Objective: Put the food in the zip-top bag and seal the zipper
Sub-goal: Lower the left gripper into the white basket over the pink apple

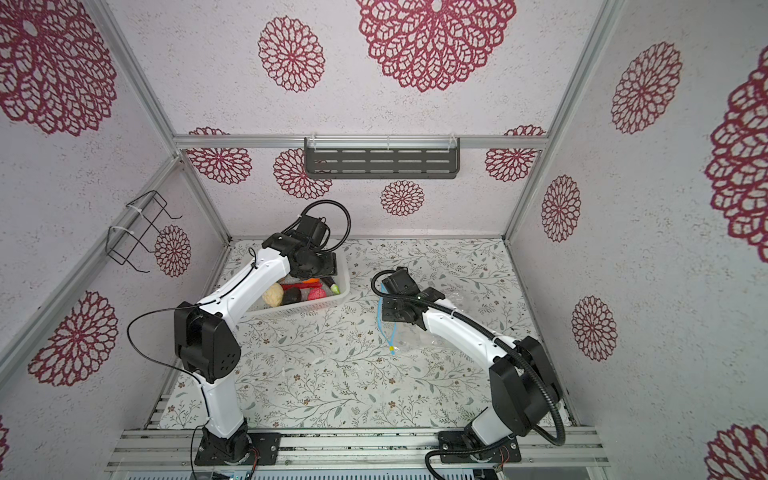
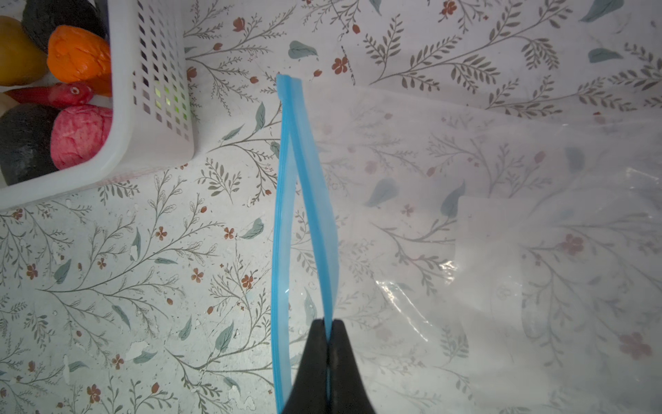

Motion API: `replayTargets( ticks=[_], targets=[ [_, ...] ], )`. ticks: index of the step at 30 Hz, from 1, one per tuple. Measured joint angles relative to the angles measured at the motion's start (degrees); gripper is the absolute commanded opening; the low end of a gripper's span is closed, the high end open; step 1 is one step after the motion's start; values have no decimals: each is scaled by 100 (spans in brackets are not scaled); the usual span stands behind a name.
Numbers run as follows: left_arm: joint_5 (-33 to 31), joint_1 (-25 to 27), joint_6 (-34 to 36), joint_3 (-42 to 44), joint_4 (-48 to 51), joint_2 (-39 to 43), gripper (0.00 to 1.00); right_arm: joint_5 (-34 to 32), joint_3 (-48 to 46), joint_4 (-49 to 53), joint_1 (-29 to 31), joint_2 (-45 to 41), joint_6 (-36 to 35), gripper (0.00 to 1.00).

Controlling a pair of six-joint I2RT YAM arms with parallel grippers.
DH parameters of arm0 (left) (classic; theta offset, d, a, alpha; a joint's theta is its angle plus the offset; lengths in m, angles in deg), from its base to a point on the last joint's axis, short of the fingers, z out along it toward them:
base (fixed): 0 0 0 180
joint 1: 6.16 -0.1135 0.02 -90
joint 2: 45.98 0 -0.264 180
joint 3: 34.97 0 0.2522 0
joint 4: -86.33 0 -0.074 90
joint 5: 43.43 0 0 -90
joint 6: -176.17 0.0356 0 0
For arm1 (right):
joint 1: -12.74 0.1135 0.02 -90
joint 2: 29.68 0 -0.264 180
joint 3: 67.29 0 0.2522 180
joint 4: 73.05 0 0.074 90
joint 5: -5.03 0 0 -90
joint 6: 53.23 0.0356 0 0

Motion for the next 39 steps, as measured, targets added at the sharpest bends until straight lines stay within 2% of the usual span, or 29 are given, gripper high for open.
replayTargets(
  ticks=[9, 16, 34, 39],
  targets=[
    [-116, -131, -11, 181, 345, -448, 72, 17, 42, 0, 0, 87, -46, 0],
    [-116, -269, 9, 210, 409, -623, 79, 17, 42, 0, 0, 90, -46, 0],
    [85, -459, 101, 122, 592, -1174, 82, 15, 42, 2, 0, 90, -44, 0],
    [192, -503, 133, 125, 544, -1285, 90, 15, 42, 2, 0, 90, -44, 0]
  ],
)
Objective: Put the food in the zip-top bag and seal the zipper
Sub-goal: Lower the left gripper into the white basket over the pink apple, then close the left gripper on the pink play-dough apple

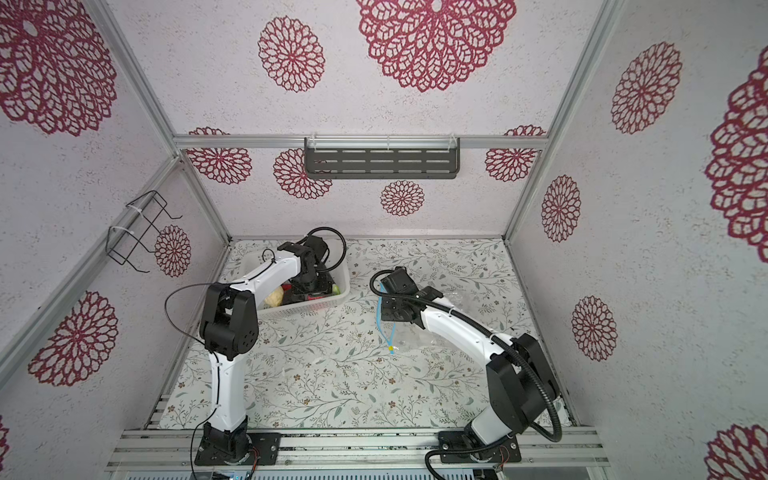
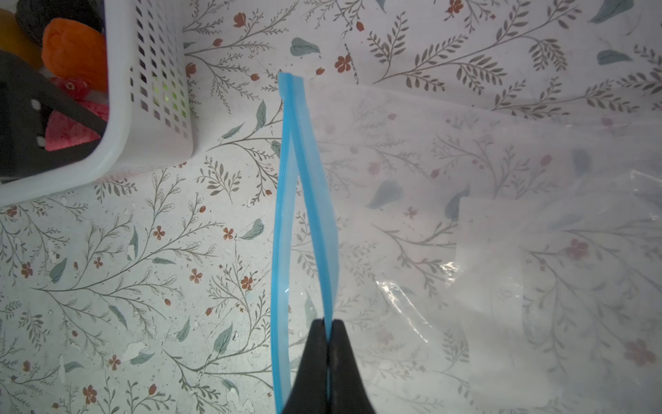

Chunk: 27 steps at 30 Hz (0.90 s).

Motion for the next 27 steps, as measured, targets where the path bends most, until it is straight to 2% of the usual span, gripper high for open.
replayTargets(
  ticks=[9, 27],
  targets=[
    [87, -57, 20, 0, -55, -210, 89, 2, 0, 0, 0, 15, 0, 0],
    [127, -83, 33, 0, -44, -247, 69, 2, 0, 0, 0, 48, 0, 0]
  ],
)
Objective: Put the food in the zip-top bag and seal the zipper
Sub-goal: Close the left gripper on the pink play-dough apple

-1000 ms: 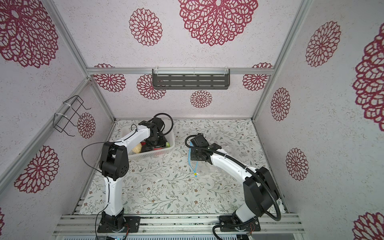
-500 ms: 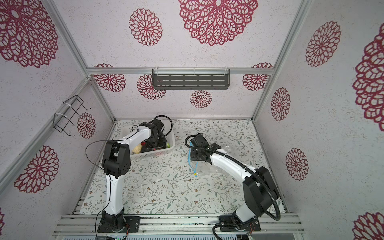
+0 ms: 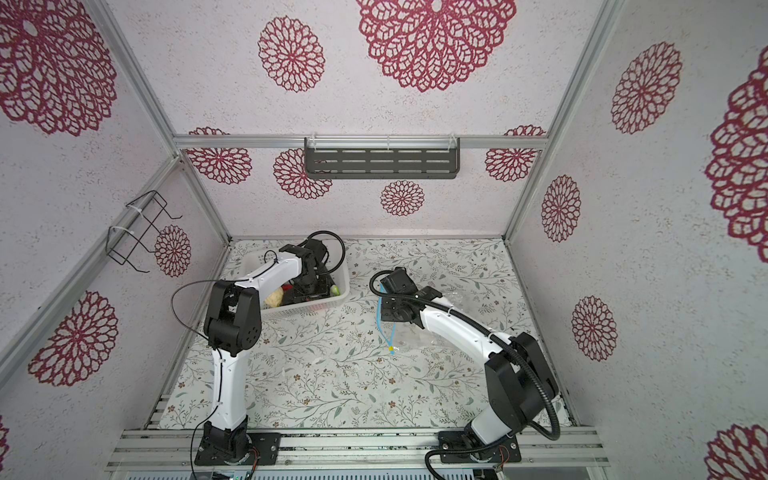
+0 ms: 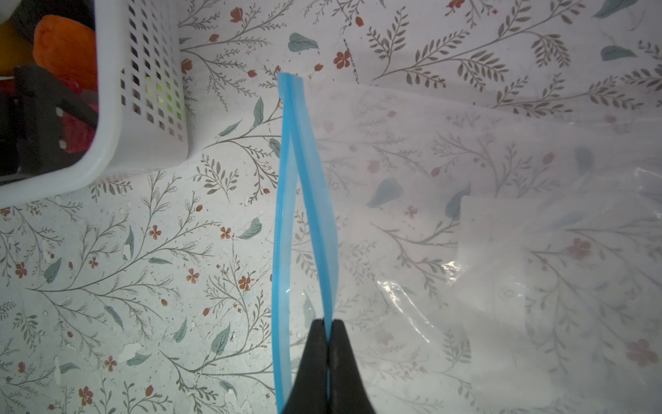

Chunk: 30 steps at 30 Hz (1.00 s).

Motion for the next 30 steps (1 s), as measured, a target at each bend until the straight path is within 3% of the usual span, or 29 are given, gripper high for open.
replayTargets(
  ticks=[6, 30],
  targets=[
    [2, -4, 2, 2, 2, 4, 63, 0, 0, 0, 0, 0, 0, 0],
    [66, -98, -2, 11, 22, 315, 57, -4, 160, 4, 0, 42, 2, 0]
  ],
)
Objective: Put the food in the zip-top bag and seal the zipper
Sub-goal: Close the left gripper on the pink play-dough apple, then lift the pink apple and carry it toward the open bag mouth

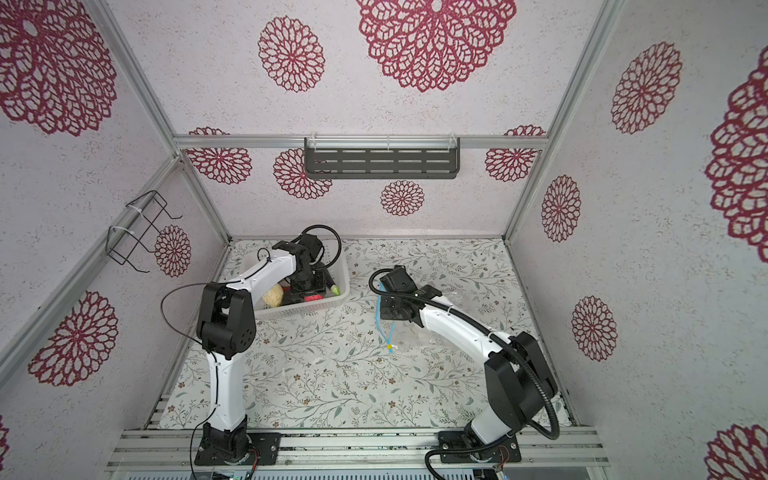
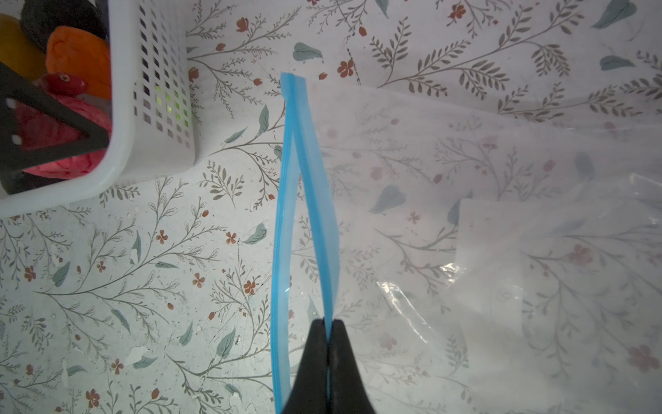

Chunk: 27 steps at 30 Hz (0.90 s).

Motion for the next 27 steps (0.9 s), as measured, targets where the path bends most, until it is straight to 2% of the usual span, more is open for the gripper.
replayTargets(
  ticks=[19, 27],
  targets=[
    [323, -81, -28, 4, -72, 688, 53, 157, 227, -2, 0, 81, 0, 0],
    [772, -83, -157, 437, -529, 1515, 53, 271, 247, -13, 0, 98, 2, 0]
  ],
)
